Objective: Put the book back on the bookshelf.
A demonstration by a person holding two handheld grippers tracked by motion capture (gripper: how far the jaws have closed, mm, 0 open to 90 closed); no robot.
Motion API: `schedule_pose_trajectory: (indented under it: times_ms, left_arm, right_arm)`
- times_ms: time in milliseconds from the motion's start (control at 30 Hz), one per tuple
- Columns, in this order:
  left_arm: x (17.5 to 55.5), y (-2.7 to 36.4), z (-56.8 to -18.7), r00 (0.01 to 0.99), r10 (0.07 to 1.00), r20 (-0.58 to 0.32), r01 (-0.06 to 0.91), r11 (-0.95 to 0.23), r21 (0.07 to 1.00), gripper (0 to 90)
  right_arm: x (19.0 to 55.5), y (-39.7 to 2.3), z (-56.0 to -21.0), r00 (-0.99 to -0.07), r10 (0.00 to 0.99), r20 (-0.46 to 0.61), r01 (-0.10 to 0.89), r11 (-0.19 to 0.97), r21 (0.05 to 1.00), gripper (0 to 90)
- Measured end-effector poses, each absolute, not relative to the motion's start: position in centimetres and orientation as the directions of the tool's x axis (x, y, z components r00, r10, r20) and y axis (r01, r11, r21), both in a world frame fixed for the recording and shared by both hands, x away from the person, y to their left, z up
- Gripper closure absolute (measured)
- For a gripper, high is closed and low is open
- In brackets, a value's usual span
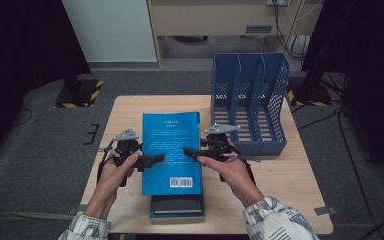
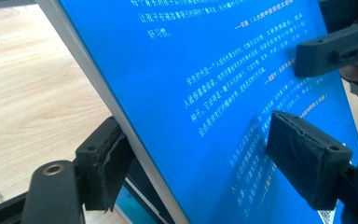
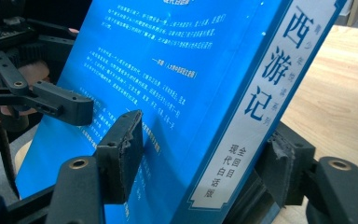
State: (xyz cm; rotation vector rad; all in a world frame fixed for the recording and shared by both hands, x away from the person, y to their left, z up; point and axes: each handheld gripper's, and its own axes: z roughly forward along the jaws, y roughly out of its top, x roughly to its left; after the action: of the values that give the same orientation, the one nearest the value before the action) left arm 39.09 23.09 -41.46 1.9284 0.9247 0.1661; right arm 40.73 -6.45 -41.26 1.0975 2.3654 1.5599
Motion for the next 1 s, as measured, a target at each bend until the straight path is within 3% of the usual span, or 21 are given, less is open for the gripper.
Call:
schedule_pose_trajectory:
  times_ms: [1000]
  left_arm:
    - [39.4, 22.9, -40.4, 0.705, 0.684, -0.184, 0.470, -0.257, 0.844, 25.6]
  right_arm:
    - [41.2, -5.8, -39.4, -0.760, 0.619, 0.197, 0.447, 0.277, 0.851, 39.2]
